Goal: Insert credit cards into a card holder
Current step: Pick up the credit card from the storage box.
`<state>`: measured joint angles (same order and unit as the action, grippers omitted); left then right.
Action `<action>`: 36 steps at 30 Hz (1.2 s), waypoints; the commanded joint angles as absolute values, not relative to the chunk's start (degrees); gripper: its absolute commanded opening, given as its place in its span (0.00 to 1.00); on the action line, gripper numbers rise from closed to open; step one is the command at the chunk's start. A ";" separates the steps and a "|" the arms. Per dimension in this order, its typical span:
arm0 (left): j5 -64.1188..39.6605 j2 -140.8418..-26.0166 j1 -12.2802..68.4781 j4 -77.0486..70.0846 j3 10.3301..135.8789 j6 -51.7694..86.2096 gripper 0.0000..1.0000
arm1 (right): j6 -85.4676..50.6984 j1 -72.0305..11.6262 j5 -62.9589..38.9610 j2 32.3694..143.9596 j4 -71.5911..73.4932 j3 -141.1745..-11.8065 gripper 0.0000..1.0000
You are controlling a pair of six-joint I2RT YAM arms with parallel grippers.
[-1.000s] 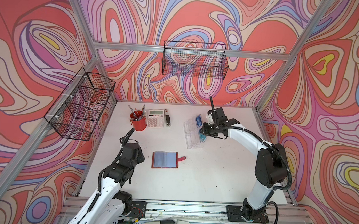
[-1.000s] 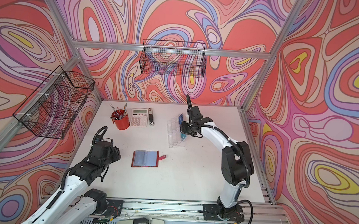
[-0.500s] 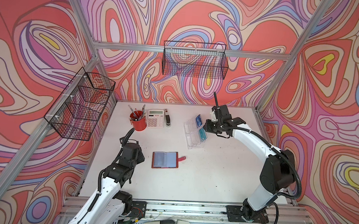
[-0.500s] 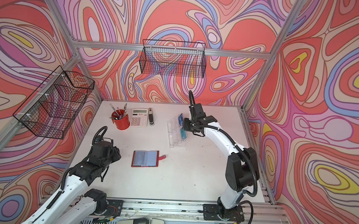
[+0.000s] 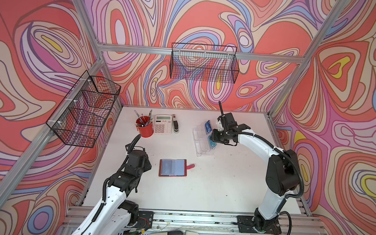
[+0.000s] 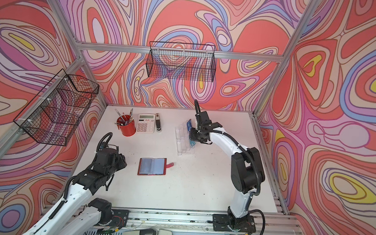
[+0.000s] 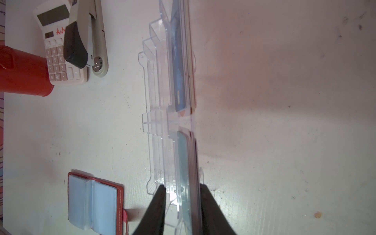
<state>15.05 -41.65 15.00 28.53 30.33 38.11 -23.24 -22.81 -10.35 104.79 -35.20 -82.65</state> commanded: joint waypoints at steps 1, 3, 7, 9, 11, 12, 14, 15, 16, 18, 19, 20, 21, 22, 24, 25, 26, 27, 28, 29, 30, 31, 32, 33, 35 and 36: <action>15.95 -41.40 14.77 30.19 30.21 38.23 0.57 | -22.49 -22.68 -12.36 104.78 -34.55 -82.95 0.30; 16.00 -41.40 14.83 30.23 30.19 38.23 0.57 | -22.88 -22.61 -13.86 104.32 -33.84 -82.56 0.28; 16.00 -41.40 14.83 30.28 30.17 38.23 0.57 | -23.38 -22.67 -14.38 104.28 -33.23 -81.91 0.27; 16.01 -41.45 14.83 30.29 30.15 38.24 0.57 | -23.32 -22.68 -13.19 104.97 -33.69 -82.05 0.28; 15.89 -41.32 14.84 30.32 30.17 38.24 0.57 | -23.45 -22.67 -12.57 105.87 -34.10 -82.31 0.29; 15.93 -41.31 14.80 30.32 30.15 38.23 0.57 | -23.41 -22.66 -12.64 106.25 -34.28 -82.44 0.28; 15.95 -41.22 14.78 30.36 30.22 38.23 0.57 | -23.41 -22.76 -12.65 106.98 -34.43 -82.69 0.29; 16.00 -41.22 14.80 30.33 30.15 38.24 0.57 | -23.38 -22.70 -12.59 107.31 -34.45 -82.87 0.29; 15.99 -41.22 14.85 30.29 30.17 38.24 0.57 | -23.40 -22.76 -12.36 107.56 -34.58 -83.09 0.29; 15.99 -41.36 14.80 30.24 30.21 38.23 0.57 | -23.30 -22.75 -12.05 107.93 -34.96 -83.52 0.29; 15.95 -41.31 14.80 30.30 30.17 38.28 0.57 | -23.16 -22.72 -11.98 108.04 -35.07 -83.74 0.29; 16.00 -41.44 14.85 30.24 30.20 38.24 0.57 | -23.19 -22.75 -11.87 108.33 -35.23 -83.97 0.30; 15.95 -41.40 14.81 30.23 30.17 38.23 0.57 | -23.12 -22.76 -11.89 108.53 -35.38 -84.21 0.30; 16.06 -41.44 14.80 30.31 30.17 38.26 0.57 | -23.12 -22.76 -12.28 108.63 -35.31 -84.35 0.29; 16.04 -41.48 14.77 30.26 30.16 38.28 0.57 | -23.14 -22.75 -13.23 108.63 -34.96 -84.44 0.29; 16.03 -41.48 14.82 30.22 30.15 38.23 0.57 | -23.24 -22.76 -13.72 108.34 -34.79 -84.48 0.28; 16.08 -41.48 14.78 30.19 30.21 38.28 0.57 | -23.33 -22.76 -13.95 108.14 -34.65 -84.55 0.27; 16.06 -41.48 14.77 30.29 30.20 38.26 0.57 | -23.43 -22.75 -13.97 108.00 -34.63 -84.68 0.27; 16.02 -41.48 14.84 30.25 30.18 38.26 0.57 | -23.38 -22.71 -13.97 107.82 -34.78 -84.86 0.27; 16.08 -41.48 14.81 30.28 30.16 38.23 0.57 | -23.40 -22.75 -14.22 107.68 -34.96 -85.00 0.27; 16.08 -41.48 14.81 30.27 30.16 38.24 0.57 | -23.38 -22.76 -14.44 107.52 -35.13 -85.26 0.27; 16.06 -41.53 14.83 30.17 30.15 38.24 0.57 | -23.46 -22.71 -14.98 107.37 -35.20 -85.43 0.27; 16.08 -41.49 14.83 30.30 30.18 38.24 0.57 | -23.48 -22.76 -15.34 107.06 -35.26 -85.66 0.27; 16.08 -41.48 14.78 30.25 30.15 38.23 0.57 | -23.56 -22.76 -15.69 106.81 -35.24 -85.82 0.27; 16.04 -41.48 14.78 30.25 30.17 38.30 0.57 | -23.67 -22.76 -16.35 106.44 -35.47 -86.17 0.27; 16.04 -41.48 14.80 30.30 30.23 38.24 0.57 | -23.76 -22.76 -16.59 106.24 -35.58 -86.35 0.27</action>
